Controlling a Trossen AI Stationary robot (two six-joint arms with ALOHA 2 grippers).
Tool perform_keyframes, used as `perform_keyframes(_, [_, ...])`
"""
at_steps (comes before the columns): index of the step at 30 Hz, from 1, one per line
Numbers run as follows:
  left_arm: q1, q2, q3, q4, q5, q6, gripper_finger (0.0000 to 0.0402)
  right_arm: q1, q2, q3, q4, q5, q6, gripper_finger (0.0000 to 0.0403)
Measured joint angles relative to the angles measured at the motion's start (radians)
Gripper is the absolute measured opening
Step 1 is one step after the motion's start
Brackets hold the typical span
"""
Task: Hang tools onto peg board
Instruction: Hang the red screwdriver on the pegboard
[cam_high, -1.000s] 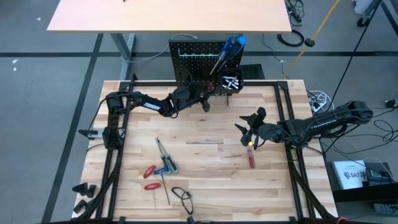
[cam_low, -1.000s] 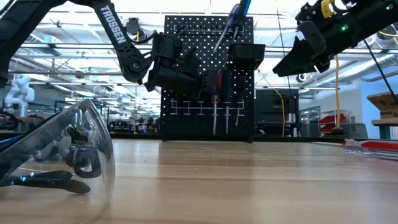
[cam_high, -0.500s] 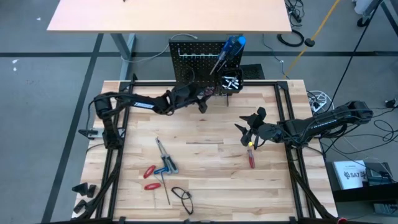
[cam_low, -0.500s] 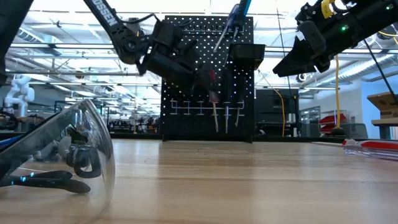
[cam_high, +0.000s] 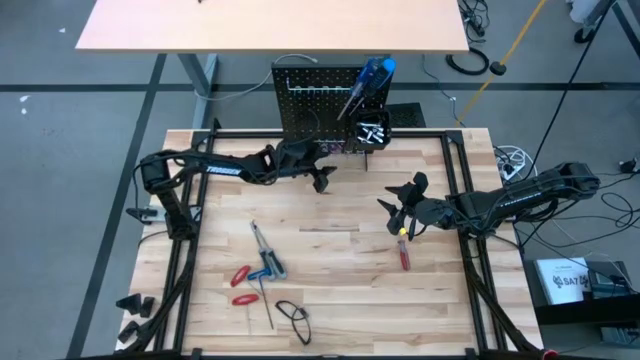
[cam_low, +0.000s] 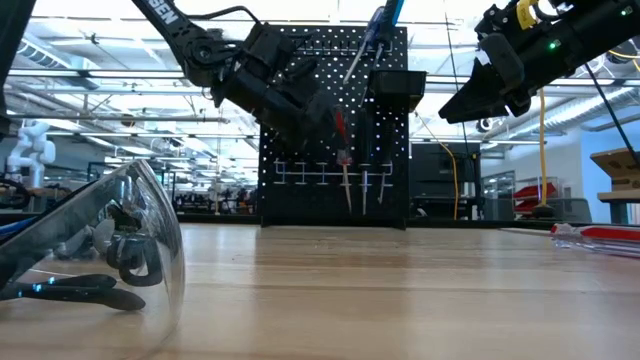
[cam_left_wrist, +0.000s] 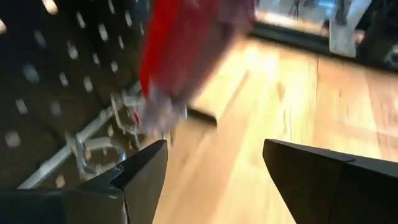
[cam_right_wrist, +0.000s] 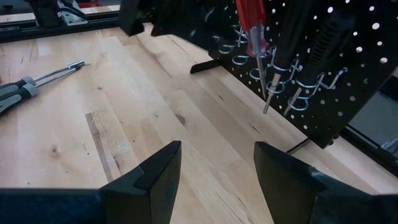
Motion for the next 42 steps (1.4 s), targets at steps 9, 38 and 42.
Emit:
perform_keyframes(9, [-0.038,-0.059,-0.001,-0.141,0.048,0.064,0.0262,0.0,0.0,0.0,-0.023,0.0,-0.007,0.0194])
perform_keyframes(38, [0.052,-0.058,0.0,0.16,0.088,0.104,0.0001,0.0,0.0,0.0,-0.022,0.004,-0.018,0.0194])
perform_keyframes(42, [0.078,-0.058,0.0,0.181,0.088,0.104,0.0001,0.0,0.0,0.0,-0.022,0.004,-0.018,0.0194])
